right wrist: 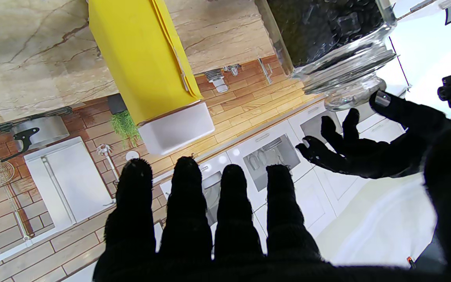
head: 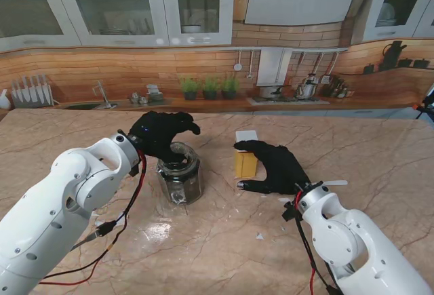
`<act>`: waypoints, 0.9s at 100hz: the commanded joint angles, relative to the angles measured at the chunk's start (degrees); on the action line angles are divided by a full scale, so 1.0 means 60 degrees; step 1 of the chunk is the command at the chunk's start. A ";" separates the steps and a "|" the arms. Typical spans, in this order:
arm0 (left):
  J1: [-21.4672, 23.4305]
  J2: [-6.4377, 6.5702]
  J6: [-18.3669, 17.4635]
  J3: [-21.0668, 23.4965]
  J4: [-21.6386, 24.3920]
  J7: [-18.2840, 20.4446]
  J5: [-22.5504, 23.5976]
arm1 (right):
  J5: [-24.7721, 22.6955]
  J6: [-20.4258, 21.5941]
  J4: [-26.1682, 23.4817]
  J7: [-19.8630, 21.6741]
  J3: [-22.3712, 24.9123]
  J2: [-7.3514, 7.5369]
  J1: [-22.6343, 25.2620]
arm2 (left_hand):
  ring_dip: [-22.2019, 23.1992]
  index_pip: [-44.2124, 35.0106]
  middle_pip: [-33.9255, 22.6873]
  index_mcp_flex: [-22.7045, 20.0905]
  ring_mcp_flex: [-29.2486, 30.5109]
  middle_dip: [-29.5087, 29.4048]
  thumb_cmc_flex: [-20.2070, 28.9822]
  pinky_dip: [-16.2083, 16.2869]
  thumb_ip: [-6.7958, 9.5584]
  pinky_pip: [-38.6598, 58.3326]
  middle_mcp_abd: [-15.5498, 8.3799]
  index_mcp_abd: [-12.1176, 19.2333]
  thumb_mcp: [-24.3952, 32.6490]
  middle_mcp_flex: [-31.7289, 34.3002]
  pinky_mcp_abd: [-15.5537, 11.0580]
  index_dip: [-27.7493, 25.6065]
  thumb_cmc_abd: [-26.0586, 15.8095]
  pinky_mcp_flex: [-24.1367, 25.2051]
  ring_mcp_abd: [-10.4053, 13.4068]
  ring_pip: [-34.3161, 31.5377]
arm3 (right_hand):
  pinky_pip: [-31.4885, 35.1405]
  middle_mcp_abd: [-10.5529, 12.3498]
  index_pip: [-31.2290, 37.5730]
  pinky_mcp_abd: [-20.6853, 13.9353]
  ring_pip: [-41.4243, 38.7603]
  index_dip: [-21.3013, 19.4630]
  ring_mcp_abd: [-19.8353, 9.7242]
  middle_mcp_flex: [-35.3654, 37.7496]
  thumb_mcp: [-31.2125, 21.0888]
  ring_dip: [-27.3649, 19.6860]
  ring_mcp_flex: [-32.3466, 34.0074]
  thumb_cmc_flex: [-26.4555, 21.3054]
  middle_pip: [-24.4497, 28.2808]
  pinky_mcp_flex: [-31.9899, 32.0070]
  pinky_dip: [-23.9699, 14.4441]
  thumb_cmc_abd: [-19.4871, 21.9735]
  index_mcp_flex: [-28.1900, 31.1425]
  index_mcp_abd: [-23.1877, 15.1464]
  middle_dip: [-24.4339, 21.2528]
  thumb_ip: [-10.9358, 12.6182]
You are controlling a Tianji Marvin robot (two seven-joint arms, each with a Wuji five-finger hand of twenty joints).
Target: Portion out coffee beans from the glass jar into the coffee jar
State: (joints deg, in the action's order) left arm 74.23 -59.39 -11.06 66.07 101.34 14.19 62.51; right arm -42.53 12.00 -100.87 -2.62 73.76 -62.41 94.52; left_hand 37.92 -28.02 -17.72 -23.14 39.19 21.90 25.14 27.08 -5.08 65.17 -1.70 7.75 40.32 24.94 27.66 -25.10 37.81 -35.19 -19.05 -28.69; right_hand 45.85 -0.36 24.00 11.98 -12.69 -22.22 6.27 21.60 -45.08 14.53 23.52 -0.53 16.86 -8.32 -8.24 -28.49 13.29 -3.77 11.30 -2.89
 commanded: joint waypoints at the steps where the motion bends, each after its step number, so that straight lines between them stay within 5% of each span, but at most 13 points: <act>1: 0.0077 0.0032 -0.0011 -0.0029 0.0084 0.0093 -0.0020 | -0.0028 0.0039 -0.0058 -0.0010 0.0009 -0.0030 0.0076 | 0.0686 -0.0439 -0.0263 -0.0182 0.0469 0.0221 0.0210 -0.0051 0.0326 0.0770 -0.0122 0.0202 0.0347 0.0220 -0.0373 -0.0285 0.0390 -0.0534 0.0269 -0.0421 | -0.0118 0.0142 0.0018 -0.0068 -0.0071 0.0074 -0.0331 -0.0056 -0.0121 0.0011 0.0035 -0.0276 0.0116 0.0026 0.0071 -0.0176 0.0059 0.0059 0.0038 0.0092; 19: 0.0033 0.0072 0.0062 -0.0185 0.0054 0.0460 0.0021 | -0.0044 0.0081 -0.0072 -0.0030 0.0055 -0.0031 0.0109 | 0.2095 -0.0947 -0.0660 -0.0459 0.1792 0.0622 0.0293 -0.0652 0.0328 0.2225 -0.0081 0.0269 0.0610 0.0789 -0.1624 -0.0600 0.0496 -0.2101 0.0888 -0.1653 | -0.0116 0.0135 0.0029 -0.0075 -0.0076 0.0071 -0.0340 -0.0045 -0.0120 0.0011 0.0057 -0.0285 0.0120 0.0014 0.0071 -0.0178 0.0077 0.0046 0.0041 0.0091; 48: 0.0104 0.0122 0.0066 -0.0293 0.0057 0.0906 -0.0169 | -0.0051 0.0073 -0.0084 -0.0066 0.0073 -0.0036 0.0146 | 0.2798 -0.1552 -0.1138 -0.0656 0.2710 0.1101 0.0341 -0.0792 0.0406 0.2787 -0.0139 0.0232 0.0793 0.1301 -0.2397 -0.0975 0.0466 -0.3016 0.1343 -0.2433 | -0.0114 0.0133 0.0046 -0.0073 -0.0079 0.0069 -0.0346 -0.0044 -0.0116 0.0013 0.0071 -0.0311 0.0125 0.0003 0.0070 -0.0190 0.0083 0.0069 0.0045 0.0087; 63: 0.0073 0.0102 0.0186 -0.0471 -0.0160 0.0778 -0.0418 | -0.0060 0.0072 -0.0093 -0.0074 0.0091 -0.0037 0.0165 | 0.3141 -0.2684 -0.1844 -0.0934 0.3713 0.1775 0.0972 -0.0561 0.0708 0.3744 -0.0199 0.0066 0.1660 0.2019 -0.3427 -0.1668 0.0459 -0.3900 0.2183 -0.3329 | -0.0113 0.0129 0.0048 -0.0095 -0.0084 0.0070 -0.0348 -0.0051 -0.0108 0.0014 0.0073 -0.0335 0.0133 0.0002 0.0069 -0.0205 0.0083 0.0057 0.0050 0.0082; 72: 0.0023 0.0079 0.0256 -0.0584 -0.0305 0.0631 -0.0585 | -0.0063 0.0096 -0.0089 -0.0095 0.0103 -0.0040 0.0166 | 0.3112 -0.3737 -0.2455 -0.1470 0.4493 0.2176 0.1800 0.0043 0.1011 0.4510 -0.0316 -0.0166 0.2564 0.2965 -0.4192 -0.2177 0.0575 -0.4058 0.2791 -0.3663 | -0.0116 0.0127 0.0051 -0.0107 -0.0085 0.0069 -0.0353 -0.0051 -0.0106 0.0014 0.0067 -0.0338 0.0137 0.0000 0.0071 -0.0201 0.0067 0.0034 0.0051 0.0081; 80: -0.0032 0.0068 0.0326 -0.0663 -0.0391 0.0585 -0.0654 | -0.0070 0.0113 -0.0086 -0.0107 0.0108 -0.0040 0.0165 | 0.3042 -0.5376 -0.0950 -0.2263 0.5023 0.4892 0.3191 0.0493 0.0595 0.4778 -0.0358 0.0032 0.2870 0.5299 -0.4635 -0.1473 0.1515 -0.4134 0.3142 -0.3649 | -0.0117 0.0131 0.0061 -0.0109 -0.0090 0.0067 -0.0347 -0.0053 -0.0103 0.0015 0.0068 -0.0331 0.0143 -0.0004 0.0071 -0.0193 0.0071 0.0057 0.0054 0.0081; 90: -0.0108 0.0063 0.0343 -0.0724 -0.0490 0.0580 -0.0775 | -0.0074 0.0130 -0.0072 -0.0130 0.0108 -0.0043 0.0163 | 0.3071 -0.6284 -0.1036 -0.3239 0.5337 0.4921 0.3423 0.0567 0.0723 0.4764 -0.0204 0.0289 0.3276 0.6568 -0.4604 -0.0763 0.1803 -0.4126 0.3267 -0.3518 | -0.0124 0.0132 0.0059 -0.0127 -0.0091 0.0070 -0.0337 -0.0048 -0.0104 0.0013 0.0055 -0.0335 0.0153 0.0001 0.0073 -0.0199 0.0058 0.0048 0.0059 0.0082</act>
State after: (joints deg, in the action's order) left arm 72.78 -58.80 -8.87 62.48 99.70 16.69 58.20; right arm -42.79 12.50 -101.01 -3.18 74.47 -62.43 95.17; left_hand 55.96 -50.64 -18.02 -34.39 66.09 46.44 27.33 29.18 -4.37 90.59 -1.42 9.05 49.51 51.13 10.29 -28.94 45.29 -60.67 -12.60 -47.80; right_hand 45.85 -0.36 24.08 11.98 -12.69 -22.22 6.27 21.60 -45.08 14.53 23.54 -0.53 16.86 -8.32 -8.24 -28.49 13.30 -3.74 11.30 -2.89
